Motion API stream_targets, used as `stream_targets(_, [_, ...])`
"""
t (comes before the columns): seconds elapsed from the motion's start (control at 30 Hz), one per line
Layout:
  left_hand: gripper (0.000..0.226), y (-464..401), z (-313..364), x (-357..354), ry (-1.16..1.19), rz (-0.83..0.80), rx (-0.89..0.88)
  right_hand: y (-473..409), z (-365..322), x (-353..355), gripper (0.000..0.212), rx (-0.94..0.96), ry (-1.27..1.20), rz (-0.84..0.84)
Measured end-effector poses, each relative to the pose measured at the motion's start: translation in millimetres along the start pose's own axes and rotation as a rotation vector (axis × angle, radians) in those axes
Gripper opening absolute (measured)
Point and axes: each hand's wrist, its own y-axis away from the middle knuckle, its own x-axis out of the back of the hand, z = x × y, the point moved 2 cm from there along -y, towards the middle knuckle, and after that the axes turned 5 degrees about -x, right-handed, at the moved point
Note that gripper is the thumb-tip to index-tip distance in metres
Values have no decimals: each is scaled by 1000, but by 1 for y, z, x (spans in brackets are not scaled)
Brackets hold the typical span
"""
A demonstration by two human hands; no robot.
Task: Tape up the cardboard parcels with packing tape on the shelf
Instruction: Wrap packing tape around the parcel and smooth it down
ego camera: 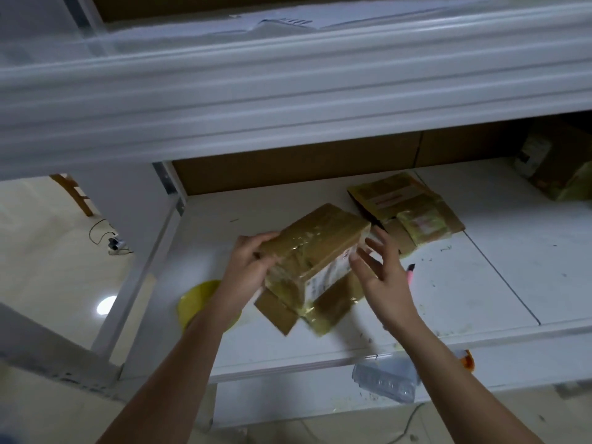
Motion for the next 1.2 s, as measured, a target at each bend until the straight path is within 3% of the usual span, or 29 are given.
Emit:
stream_targets(0.07, [39, 16, -4, -4, 1, -78, -31, 3, 1, -5, 55, 48, 69, -98])
stream_targets(0.2, [44, 37, -4, -11, 36, -62, -52, 14, 17, -19, 89, 132, 234, -267])
stream_targets(0.4, [41, 60, 8, -27, 22, -39, -86, 7, 13, -4, 50, 219, 17, -242])
stream_targets(0.83, [43, 58, -1, -45, -69, -12, -114, 3, 29, 5, 28, 79, -111, -223])
stream_targets(1.03, [33, 57, -9, -51, -98, 31, -167, -1, 27, 4, 14, 110, -84, -145])
stream_targets(1.2, [37, 55, 0, -43, -157, -99, -121, 2, 29, -1, 15, 151, 35, -52])
